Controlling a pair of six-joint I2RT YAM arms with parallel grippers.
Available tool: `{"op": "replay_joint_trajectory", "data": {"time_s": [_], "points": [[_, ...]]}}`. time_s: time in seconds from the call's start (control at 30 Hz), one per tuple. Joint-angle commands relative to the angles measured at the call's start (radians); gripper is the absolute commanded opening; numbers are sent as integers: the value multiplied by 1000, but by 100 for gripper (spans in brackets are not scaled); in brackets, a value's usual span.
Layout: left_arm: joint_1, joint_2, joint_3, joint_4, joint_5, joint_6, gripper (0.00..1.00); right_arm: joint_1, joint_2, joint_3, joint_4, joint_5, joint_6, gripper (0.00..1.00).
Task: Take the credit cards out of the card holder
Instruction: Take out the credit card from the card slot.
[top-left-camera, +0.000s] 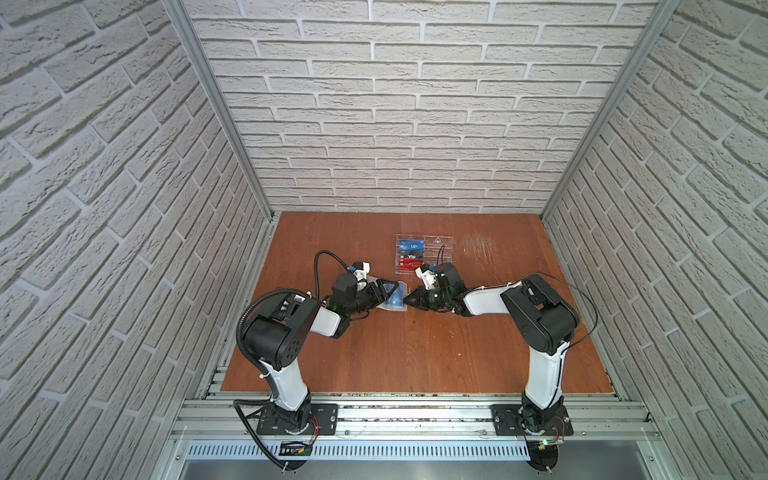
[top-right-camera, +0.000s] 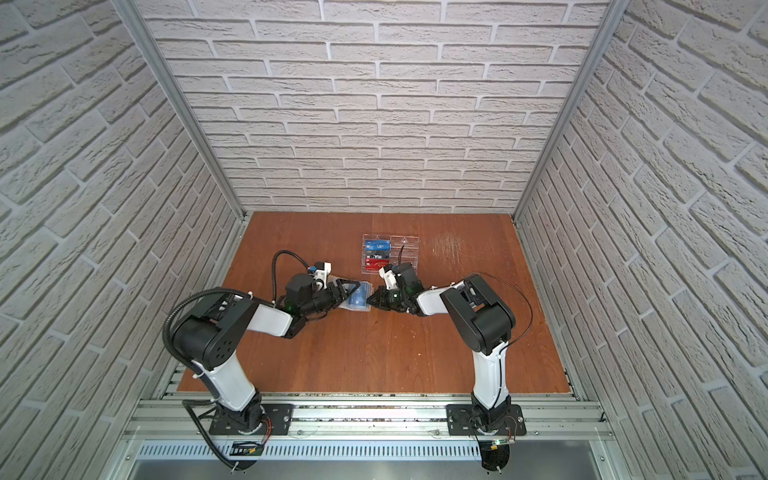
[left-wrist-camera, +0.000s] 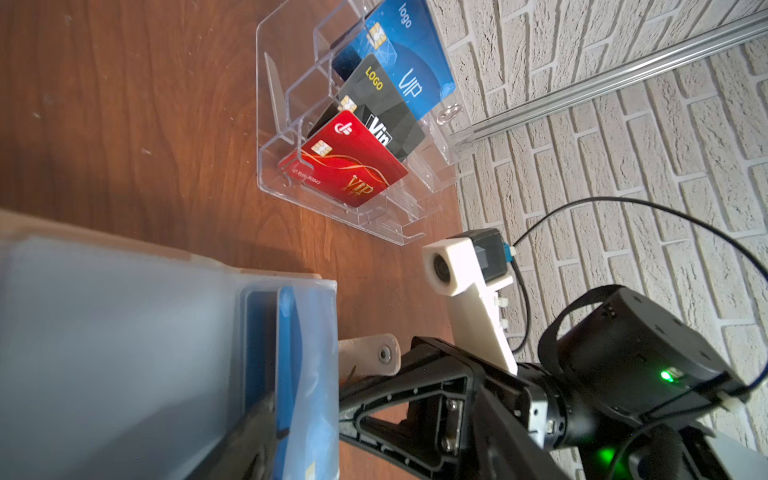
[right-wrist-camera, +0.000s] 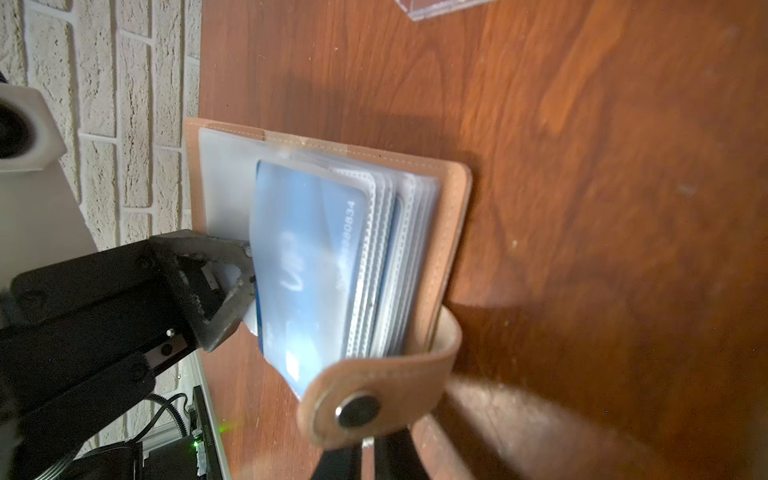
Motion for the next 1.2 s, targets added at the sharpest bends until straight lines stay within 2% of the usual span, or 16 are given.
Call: {"op": "replay_joint_trajectory", "data": {"time_s": [0.0,0.2,0.4,0.7,0.93,1.17], "points": [[-50,20,-18,38,132,1,70,42,95,-3,-114,64,-7,8],[-50,31,-37,99,141,-19,70,42,102,-4,-96,53,6,8],[-54,75,-55,249,127,-102,67,42,104,-9,-85,53,12,8],[-109,107,-27,284,85,-110,64,41,100,-7,-84,51,13,8],[-124,122,-36,337,79,-128,56,41,101,-6,-85,51,13,8],[-134,117,-61,379,75,-146,52,41,117,6,-75,45,23,8]]}}
